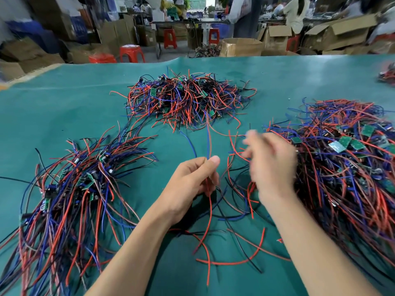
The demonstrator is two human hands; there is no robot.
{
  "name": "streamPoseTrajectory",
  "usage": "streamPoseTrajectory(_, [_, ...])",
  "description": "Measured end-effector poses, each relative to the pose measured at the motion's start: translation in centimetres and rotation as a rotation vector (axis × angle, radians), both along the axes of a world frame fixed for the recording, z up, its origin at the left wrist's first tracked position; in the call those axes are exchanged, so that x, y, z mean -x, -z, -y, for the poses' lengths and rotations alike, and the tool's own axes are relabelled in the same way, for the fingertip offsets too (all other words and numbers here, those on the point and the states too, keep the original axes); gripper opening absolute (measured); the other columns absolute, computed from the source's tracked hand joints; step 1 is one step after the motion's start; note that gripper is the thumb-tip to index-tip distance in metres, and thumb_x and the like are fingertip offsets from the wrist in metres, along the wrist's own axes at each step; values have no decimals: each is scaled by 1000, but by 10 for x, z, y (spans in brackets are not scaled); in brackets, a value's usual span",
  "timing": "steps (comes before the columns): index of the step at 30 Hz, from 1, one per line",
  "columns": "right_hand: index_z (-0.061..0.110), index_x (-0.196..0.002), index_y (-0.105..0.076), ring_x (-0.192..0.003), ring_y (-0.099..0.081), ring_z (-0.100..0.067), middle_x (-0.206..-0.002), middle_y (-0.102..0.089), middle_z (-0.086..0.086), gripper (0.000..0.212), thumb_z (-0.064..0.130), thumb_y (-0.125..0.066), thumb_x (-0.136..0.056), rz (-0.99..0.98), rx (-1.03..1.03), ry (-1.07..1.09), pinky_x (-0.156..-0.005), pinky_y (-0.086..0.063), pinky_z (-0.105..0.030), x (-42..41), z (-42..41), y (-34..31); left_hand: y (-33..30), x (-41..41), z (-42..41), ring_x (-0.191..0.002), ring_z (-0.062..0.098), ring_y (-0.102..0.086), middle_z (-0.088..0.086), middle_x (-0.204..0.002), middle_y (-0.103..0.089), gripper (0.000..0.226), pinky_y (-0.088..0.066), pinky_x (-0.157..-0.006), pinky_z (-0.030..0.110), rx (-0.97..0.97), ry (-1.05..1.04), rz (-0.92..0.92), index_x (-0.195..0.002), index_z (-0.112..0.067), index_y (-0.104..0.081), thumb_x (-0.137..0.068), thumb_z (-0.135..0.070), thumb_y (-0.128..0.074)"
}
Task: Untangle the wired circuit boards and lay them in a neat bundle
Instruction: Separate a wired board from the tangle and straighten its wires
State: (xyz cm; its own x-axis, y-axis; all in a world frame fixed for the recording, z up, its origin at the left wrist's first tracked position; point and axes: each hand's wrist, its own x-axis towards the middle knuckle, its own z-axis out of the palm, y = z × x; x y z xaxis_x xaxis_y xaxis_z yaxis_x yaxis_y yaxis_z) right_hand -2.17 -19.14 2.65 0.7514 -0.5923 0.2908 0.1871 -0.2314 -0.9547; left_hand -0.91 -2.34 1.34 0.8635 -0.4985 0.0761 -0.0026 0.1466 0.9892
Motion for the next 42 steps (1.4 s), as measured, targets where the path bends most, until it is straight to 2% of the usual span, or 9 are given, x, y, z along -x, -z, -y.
streamPoseTrajectory(3, [21,-77,-76,-57,-62,-2,-65,-70,13,34,55,-68,-78,-130,211,-362,-58,-47,-29,9,-30,3,3,-1,0,-60,14,-48,8,-72,-57,19,-42,-57,23,-28,1,87,-89,2,-62,-87,-16,-66])
streamPoseTrajectory(9, [23,-85,-80,-68,-70,-3,-74,-76,12,14,35,-76,-79,-72,241,-320,-68,-53,-27,12,-27,-3,1,1,0,-67,12,-53,4,-80,-66,13,-46,-60,20,-61,7,71,-103,1,-68,-90,-3,-68])
streamPoseTrajectory(13, [23,-79,-78,-58,-67,-6,-65,-72,11,16,38,-74,-82,-14,297,-44,-65,-57,-38,12,1,-22,0,-1,0,-72,13,-60,12,-93,-63,28,-51,-63,20,8,-19,-81,-111,2,-65,-84,-5,-68])
streamPoseTrajectory(22, [14,-103,-77,-93,-72,-36,-94,-78,-11,48,53,-56,-88,-193,690,442,-87,-56,-50,30,96,-87,2,-1,3,-69,14,-62,1,-102,-60,29,-49,-62,24,7,-181,-117,-115,-6,-62,-90,8,-60])
streamPoseTrajectory(26, [24,-91,-78,-95,-72,-28,-92,-79,1,18,36,-66,-85,-328,841,126,-89,-57,-43,4,58,-88,3,-1,5,-75,23,-67,8,-101,-67,42,-56,-78,35,-1,-195,-151,-127,-11,-59,-89,5,-63])
streamPoseTrajectory(29, [31,-89,-76,-103,-69,-29,-101,-77,1,12,38,-69,-82,-553,1040,-163,-90,-57,-42,-34,18,-74,1,-1,7,-80,27,-71,-6,-136,-46,52,-59,-84,39,-17,-216,-142,-135,-4,-54,-86,2,-68])
streamPoseTrajectory(33, [29,-125,-68,-125,-57,-32,-132,-66,-7,38,35,-67,-87,-649,1138,-367,-105,-48,-42,-86,-15,-51,-5,1,8,-87,30,-74,-29,-136,-29,84,-54,-97,48,-46,-222,-123,-149,-6,-37,-73,-13,-73])
streamPoseTrajectory(38, [27,-152,-44,-143,-42,-37,-155,-48,-13,58,48,-52,-98,-761,1162,-392,-117,-32,-43,-141,-22,-33,-13,5,8,-84,23,-75,-21,-160,5,101,-56,-94,45,-32,-233,-159,-156,-11,-24,-66,-18,-69])
streamPoseTrajectory(42, [27,-150,-46,-144,-40,-37,-157,-45,-10,62,57,-46,-96,-892,1158,-291,-114,-34,-46,-151,-25,-18,-7,2,7,-85,26,-75,-20,-158,-10,66,-59,-85,36,30,-228,-170,-144,-12,-42,-85,2,-68])
